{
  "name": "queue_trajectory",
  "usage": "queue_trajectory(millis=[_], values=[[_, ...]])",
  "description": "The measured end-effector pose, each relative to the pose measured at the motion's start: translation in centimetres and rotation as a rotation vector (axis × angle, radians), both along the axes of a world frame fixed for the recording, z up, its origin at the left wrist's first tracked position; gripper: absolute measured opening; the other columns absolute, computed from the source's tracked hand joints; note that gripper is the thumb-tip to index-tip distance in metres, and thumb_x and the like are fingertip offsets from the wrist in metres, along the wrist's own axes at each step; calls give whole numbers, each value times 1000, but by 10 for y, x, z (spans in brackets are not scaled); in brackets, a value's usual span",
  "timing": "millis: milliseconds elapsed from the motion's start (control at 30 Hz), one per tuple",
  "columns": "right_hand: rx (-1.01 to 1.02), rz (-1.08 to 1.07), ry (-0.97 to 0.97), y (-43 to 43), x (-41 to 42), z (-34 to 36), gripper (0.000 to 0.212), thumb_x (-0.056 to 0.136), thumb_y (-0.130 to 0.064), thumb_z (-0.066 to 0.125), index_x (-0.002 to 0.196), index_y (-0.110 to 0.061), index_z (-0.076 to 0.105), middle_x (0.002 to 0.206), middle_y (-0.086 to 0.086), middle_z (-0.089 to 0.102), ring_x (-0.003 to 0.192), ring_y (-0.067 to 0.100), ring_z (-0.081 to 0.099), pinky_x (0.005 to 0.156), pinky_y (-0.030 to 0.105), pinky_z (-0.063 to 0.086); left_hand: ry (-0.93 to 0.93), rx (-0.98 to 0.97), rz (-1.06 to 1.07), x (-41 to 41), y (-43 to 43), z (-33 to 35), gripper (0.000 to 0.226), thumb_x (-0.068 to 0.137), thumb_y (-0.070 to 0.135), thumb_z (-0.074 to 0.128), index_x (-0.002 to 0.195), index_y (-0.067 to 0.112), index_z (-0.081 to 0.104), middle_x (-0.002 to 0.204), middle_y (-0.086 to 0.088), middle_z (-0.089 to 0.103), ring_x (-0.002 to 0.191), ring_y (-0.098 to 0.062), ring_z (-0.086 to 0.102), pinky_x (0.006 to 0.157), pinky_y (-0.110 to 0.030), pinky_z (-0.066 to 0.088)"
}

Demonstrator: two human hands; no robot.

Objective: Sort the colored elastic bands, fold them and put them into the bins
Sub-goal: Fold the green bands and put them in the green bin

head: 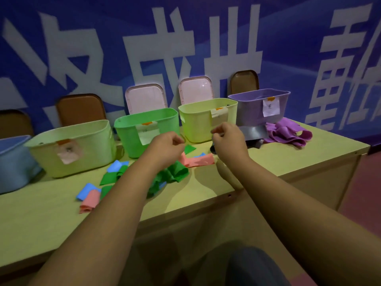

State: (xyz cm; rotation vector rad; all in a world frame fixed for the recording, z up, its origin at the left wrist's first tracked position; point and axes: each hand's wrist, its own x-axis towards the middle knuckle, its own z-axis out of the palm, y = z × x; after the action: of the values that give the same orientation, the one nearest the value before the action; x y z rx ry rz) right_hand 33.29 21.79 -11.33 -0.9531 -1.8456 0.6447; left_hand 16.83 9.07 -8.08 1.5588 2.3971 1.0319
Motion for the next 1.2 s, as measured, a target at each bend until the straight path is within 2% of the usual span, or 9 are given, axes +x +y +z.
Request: queue_trajectory(millis=[167, 367, 467, 567, 733, 833, 967, 1100, 1200], values=[[45, 159, -80, -46, -43, 6, 20, 98, -13, 60, 107, -17, 77, 110, -1, 70, 100, 17, 61, 84, 30, 44, -2, 5, 57, -42, -64, 5, 9, 99, 25, 70, 104, 24, 77, 101, 5, 75, 90, -10, 68, 68, -22, 48], [126, 340, -160, -96, -95, 3, 15, 96, -15, 64, 106, -18, 76, 111, 1, 70, 99, 18, 63, 92, 36, 51, 45, -77, 142, -89, -139, 3, 15, 100, 31, 71, 113, 27, 76, 110, 7, 74, 103, -14, 68, 89, -32, 54], [141, 398, -225, -113, -117, 0, 19, 97, -20, 65, 113, -19, 76, 116, 1, 70, 105, 20, 65, 96, 40, 53, 43, -186, 129, -106, -165, -6, 33, 100, 36, 73, 131, 26, 71, 130, 6, 70, 117, -14, 64, 96, -30, 48], [222, 423, -339, -121, -129, -9, 28, 97, -24, 66, 124, -20, 73, 125, 4, 67, 119, 25, 60, 103, 41, 49, -13, -250, 70, -114, -178, -20, 56, 94, 56, 75, 144, 34, 62, 143, 14, 60, 129, -11, 57, 101, -31, 46], [236, 412, -381, -119, -131, -34, 27, 98, -23, 64, 123, -19, 74, 120, 4, 67, 120, 27, 56, 102, 42, 48, -60, -271, -11, -121, -179, -44, 90, 66, 89, 72, 144, 46, 59, 150, 20, 54, 131, -7, 55, 111, -37, 48], [234, 410, -375, -115, -130, -41, 25, 99, -23, 65, 121, -19, 75, 118, 3, 68, 119, 25, 56, 102, 40, 47, -110, -192, -3, -126, -181, -60, 78, 68, 86, 75, 136, 48, 65, 138, 24, 61, 123, -1, 59, 105, -31, 49], [227, 413, -349, -114, -132, -42, 29, 100, -25, 65, 127, -20, 73, 123, 2, 67, 122, 23, 55, 105, 40, 46, -200, -34, -11, -123, -184, -70, 37, 86, 54, 83, 121, 43, 76, 123, 24, 71, 104, 14, 62, 85, -17, 44], [208, 418, -348, -114, -130, -43, 36, 102, -27, 63, 136, -20, 69, 131, 1, 64, 131, 23, 49, 111, 39, 38, -215, 22, 3, -121, -186, -74, 25, 86, 46, 87, 110, 46, 79, 110, 22, 74, 90, 10, 64, 78, -20, 44], [227, 421, -396, -118, -127, -40, 41, 101, -28, 60, 141, -22, 66, 138, 0, 63, 135, 23, 45, 113, 38, 34, -145, 66, 33, -119, -187, -73, 29, 82, 49, 90, 107, 52, 76, 116, 19, 68, 98, 2, 64, 83, -26, 49]])
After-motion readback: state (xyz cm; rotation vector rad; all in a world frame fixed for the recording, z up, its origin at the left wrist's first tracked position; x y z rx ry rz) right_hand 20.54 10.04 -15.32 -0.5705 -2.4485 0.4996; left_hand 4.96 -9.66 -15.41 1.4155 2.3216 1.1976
